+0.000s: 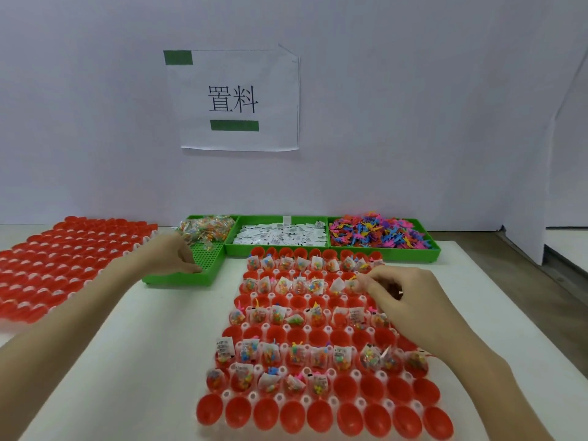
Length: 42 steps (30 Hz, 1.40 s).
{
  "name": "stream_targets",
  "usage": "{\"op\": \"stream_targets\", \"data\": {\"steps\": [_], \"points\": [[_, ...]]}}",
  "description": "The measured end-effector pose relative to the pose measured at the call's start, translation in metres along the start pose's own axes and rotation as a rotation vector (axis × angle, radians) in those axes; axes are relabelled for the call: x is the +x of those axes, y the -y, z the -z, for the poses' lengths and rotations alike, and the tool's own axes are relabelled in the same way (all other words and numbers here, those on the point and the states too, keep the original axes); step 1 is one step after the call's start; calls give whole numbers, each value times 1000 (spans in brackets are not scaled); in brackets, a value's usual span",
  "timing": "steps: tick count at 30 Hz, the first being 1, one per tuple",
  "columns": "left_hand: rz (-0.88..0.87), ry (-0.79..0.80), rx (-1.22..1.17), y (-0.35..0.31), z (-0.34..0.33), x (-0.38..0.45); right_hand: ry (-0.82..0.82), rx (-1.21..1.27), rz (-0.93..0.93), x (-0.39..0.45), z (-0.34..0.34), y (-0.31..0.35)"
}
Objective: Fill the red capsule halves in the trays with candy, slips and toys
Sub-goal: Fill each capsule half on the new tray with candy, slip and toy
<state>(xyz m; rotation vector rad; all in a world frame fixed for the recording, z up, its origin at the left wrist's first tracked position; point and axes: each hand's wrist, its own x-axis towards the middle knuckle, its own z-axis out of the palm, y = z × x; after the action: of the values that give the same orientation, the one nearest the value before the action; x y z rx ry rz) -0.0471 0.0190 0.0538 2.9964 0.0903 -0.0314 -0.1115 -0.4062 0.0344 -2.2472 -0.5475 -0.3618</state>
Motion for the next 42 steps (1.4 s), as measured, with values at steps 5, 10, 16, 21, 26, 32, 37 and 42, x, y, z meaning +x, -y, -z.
{"op": "stream_targets", "data": {"steps": [5, 10, 16, 21, 26, 32, 37, 42], "points": [[10, -30, 56, -5, -1, 7, -2, -11, -18, 1, -2, -4], [41, -119, 43, -5, -9, 5, -14, -9, -16, 1, -2, -2], [-37, -482, -84, -21, -13, -4, -5, -25, -16, 0, -1, 1], [-244, -654, -580, -78, -8, -29, 0, -31, -17, -1, -1, 2], [-385, -601, -939, -131, -25, -65, 3, -41, -15, -1, -3, 2], [-455, -521, -916, -134, -44, -83, 1, -35, 8, -3, -2, 5], [-412, -579, -874, -116, -48, -86, 12, -21, 4, -3, -2, 12], [-396, -568, -907, -109, -50, -86, -23, 34, -38, -1, -9, 22]]}}
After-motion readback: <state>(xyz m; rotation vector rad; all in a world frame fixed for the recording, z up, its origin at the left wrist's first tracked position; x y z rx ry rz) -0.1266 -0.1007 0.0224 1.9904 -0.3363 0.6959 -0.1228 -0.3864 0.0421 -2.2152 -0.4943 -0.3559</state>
